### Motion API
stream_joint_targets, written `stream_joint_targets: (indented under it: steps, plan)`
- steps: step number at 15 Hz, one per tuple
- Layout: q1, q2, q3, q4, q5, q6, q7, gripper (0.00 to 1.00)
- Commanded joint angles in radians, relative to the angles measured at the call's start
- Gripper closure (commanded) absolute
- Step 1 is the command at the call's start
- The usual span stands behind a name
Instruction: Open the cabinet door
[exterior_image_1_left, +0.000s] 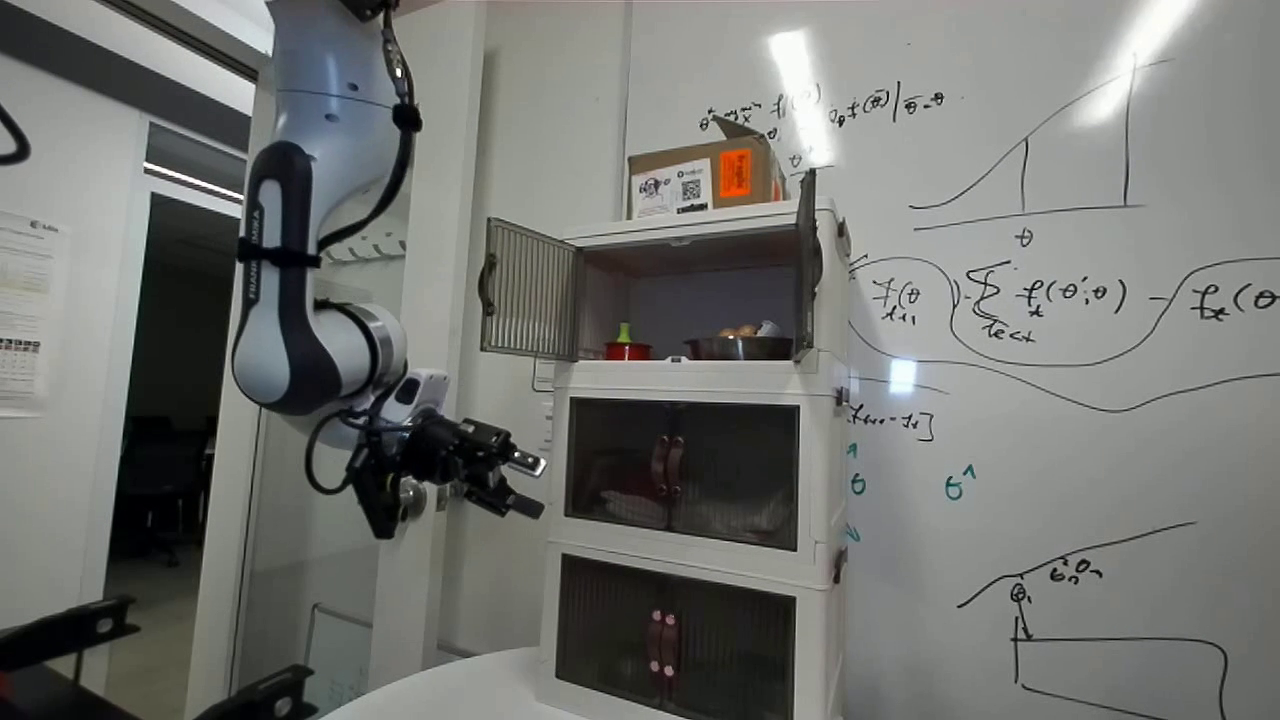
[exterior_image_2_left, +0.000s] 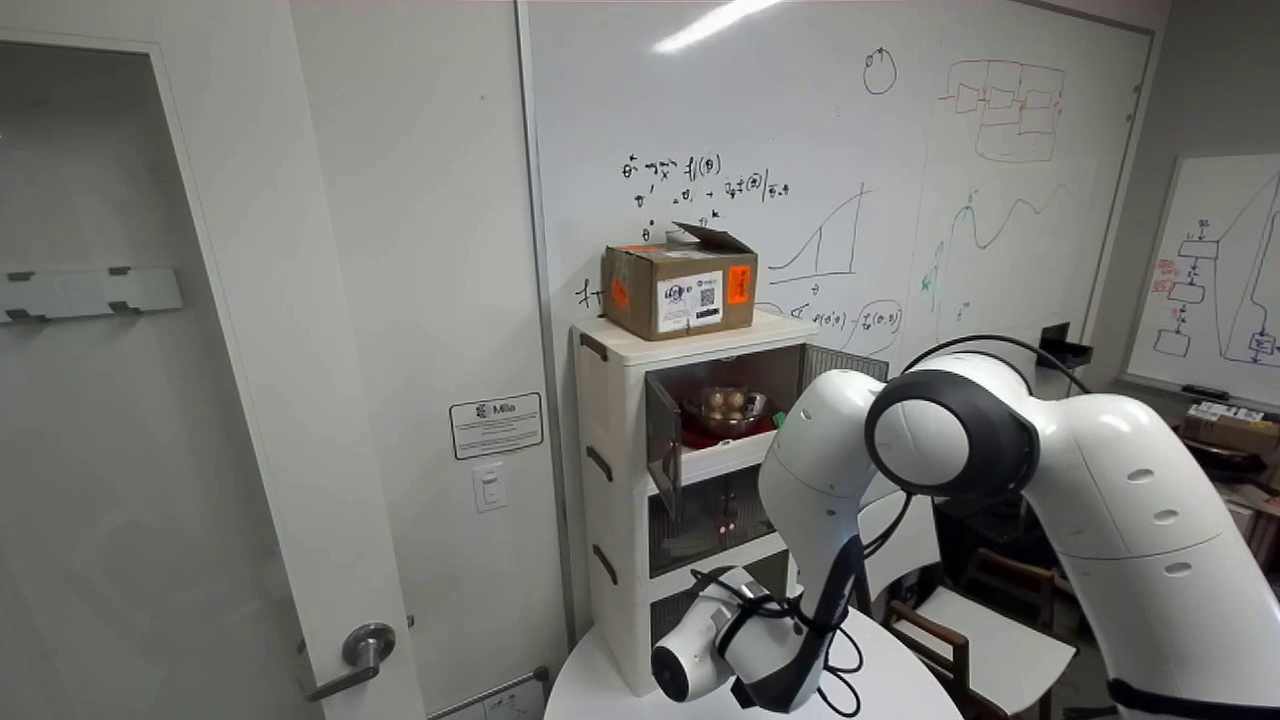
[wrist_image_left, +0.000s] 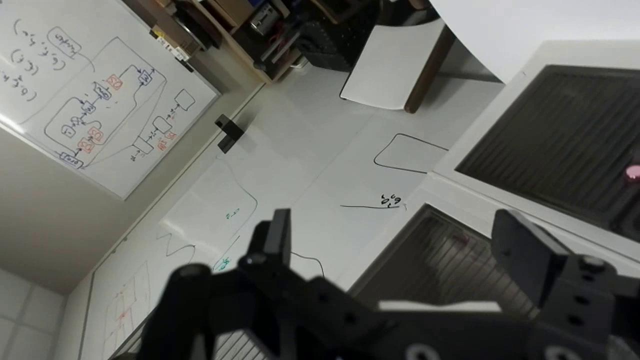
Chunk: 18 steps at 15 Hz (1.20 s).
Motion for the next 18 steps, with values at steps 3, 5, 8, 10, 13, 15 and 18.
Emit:
stream_joint_targets:
  steps: [3,5,8,10,13,15,18]
  plan:
    - [0.008,0.122,-0.031,0.228,-0.050,-0.026,0.190,0.00]
    - [0.015,0.161,-0.046,0.299,-0.073,-0.040,0.252,0.00]
    - [0.032,0.222,-0.063,0.380,-0.127,-0.074,0.360,0.00]
    - [0.042,0.262,-0.069,0.423,-0.165,-0.108,0.423,0.00]
    - [0.050,0.316,-0.067,0.482,-0.189,-0.164,0.485,0.00]
    - [0.052,0.346,-0.065,0.520,-0.180,-0.198,0.514,0.00]
    - [0.054,0.383,-0.071,0.570,-0.186,-0.232,0.544,0.00]
